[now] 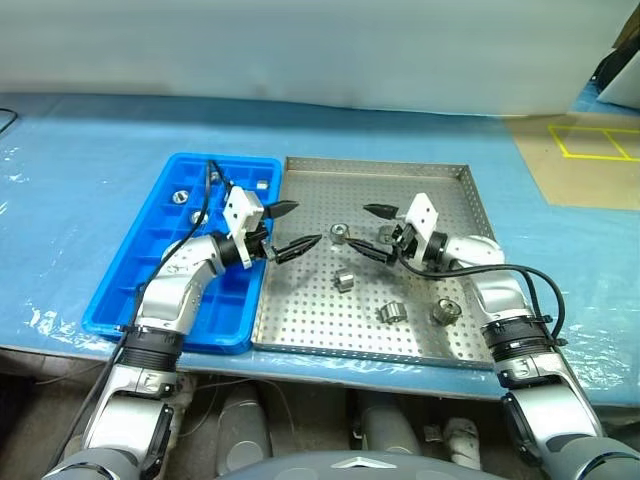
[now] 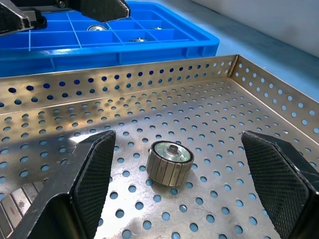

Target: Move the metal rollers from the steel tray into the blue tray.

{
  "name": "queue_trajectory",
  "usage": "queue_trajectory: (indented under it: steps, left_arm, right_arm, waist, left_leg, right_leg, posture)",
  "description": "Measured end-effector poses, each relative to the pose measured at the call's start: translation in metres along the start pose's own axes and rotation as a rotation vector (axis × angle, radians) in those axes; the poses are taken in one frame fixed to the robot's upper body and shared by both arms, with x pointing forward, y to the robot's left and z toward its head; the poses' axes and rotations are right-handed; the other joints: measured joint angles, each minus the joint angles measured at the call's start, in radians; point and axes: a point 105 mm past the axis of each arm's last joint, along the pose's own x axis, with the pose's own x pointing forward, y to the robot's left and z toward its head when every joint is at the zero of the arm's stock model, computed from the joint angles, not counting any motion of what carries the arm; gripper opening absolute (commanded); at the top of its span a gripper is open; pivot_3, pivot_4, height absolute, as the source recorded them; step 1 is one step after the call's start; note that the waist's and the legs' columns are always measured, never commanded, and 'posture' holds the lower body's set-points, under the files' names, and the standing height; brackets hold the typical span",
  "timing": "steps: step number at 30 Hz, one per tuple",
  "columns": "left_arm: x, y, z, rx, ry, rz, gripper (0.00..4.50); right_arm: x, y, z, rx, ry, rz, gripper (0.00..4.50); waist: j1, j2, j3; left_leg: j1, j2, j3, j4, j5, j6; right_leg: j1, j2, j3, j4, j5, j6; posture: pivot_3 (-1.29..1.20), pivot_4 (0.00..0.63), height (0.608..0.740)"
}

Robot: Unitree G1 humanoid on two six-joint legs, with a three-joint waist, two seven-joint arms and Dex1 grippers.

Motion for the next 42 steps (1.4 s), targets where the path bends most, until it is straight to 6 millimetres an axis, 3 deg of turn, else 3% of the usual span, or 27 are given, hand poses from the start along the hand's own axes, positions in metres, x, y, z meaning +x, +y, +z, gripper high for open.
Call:
queue_trajectory:
  steps: [15, 29, 42]
  left_arm:
    - [0.015, 0.004, -0.003, -0.022, 0.001, -0.025, 4.50]
    - [0.039, 0.015, -0.014, -0.068, 0.067, -0.043, 4.50]
    - [0.064, 0.020, -0.027, -0.069, 0.147, -0.064, 4.50]
  right_arm:
    - [-0.014, -0.005, 0.012, -0.018, 0.017, -0.085, 4.24]
    - [-0.034, 0.003, 0.003, 0.004, 0.062, -0.175, 4.24]
    - [-0.059, 0.016, 0.001, 0.028, 0.104, -0.283, 4.24]
  waist:
    - [-0.006, 0.000, 0.000]
    - [-0.013, 0.000, 0.000]
    - [-0.066, 0.000, 0.000]
  left_leg:
    - [0.000, 0.000, 0.000, 0.000, 0.000, 0.000]
    - [0.000, -0.001, 0.002, 0.000, -0.001, 0.002]
    - [-0.001, -0.002, 0.004, 0.001, -0.004, 0.007]
  right_leg:
    - [0.000, 0.000, 0.001, -0.001, 0.000, 0.000]
    - [0.000, 0.000, 0.003, -0.002, 0.000, 0.000]
    - [0.003, 0.000, 0.004, -0.013, 0.003, 0.005]
  posture:
    - [-0.29, 0.150, 0.740]
    - [-0.45, 0.150, 0.740]
    - [-0.58, 0.150, 0.740]
